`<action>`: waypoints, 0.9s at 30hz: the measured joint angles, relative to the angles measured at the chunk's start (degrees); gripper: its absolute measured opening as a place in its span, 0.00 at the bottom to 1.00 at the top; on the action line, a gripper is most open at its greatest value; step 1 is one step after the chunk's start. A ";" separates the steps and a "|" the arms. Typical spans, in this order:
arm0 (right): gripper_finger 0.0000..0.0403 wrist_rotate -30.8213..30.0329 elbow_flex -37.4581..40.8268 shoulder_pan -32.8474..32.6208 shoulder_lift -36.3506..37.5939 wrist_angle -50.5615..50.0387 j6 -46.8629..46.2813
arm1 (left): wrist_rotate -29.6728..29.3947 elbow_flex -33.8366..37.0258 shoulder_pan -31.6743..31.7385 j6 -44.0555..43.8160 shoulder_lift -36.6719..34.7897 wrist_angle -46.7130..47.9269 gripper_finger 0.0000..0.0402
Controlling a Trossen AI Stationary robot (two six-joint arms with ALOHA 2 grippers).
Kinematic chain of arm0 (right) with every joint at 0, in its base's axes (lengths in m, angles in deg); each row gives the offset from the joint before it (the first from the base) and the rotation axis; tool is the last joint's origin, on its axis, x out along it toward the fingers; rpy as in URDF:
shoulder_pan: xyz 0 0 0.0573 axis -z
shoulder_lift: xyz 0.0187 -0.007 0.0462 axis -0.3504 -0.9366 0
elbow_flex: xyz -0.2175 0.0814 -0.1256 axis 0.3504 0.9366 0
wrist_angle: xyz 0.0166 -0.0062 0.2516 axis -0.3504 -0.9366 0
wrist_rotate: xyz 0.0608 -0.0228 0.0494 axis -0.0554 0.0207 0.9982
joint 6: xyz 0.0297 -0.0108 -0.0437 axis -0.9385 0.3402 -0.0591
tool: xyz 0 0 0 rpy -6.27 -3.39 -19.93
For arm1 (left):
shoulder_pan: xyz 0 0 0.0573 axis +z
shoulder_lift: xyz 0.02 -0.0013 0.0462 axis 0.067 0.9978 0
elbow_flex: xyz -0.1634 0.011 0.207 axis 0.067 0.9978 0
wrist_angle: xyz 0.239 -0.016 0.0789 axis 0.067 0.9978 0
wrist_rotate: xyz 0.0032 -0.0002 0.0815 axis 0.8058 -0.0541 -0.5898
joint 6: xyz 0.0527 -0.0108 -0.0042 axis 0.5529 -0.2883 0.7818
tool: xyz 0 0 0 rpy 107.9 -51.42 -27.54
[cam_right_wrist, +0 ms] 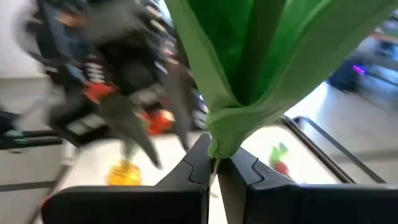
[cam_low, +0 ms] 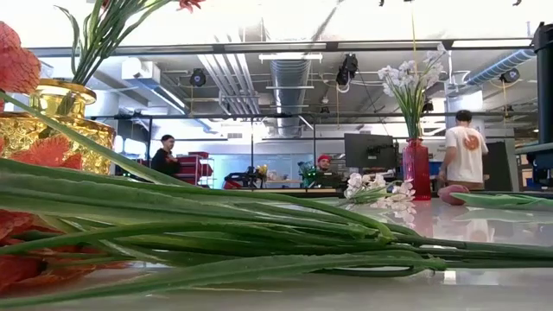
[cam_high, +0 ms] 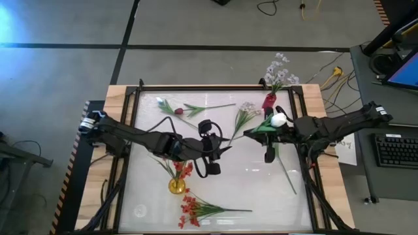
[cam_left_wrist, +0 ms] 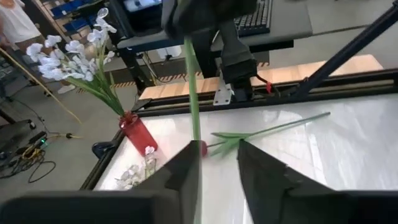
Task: Sort flowers into vase by color
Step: Put the bottom white tulip into the red vase
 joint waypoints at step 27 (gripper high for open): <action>0.02 -24.43 -12.04 28.08 4.28 -48.41 -22.38 | 10.60 23.45 11.94 14.74 -37.39 1.52 0.30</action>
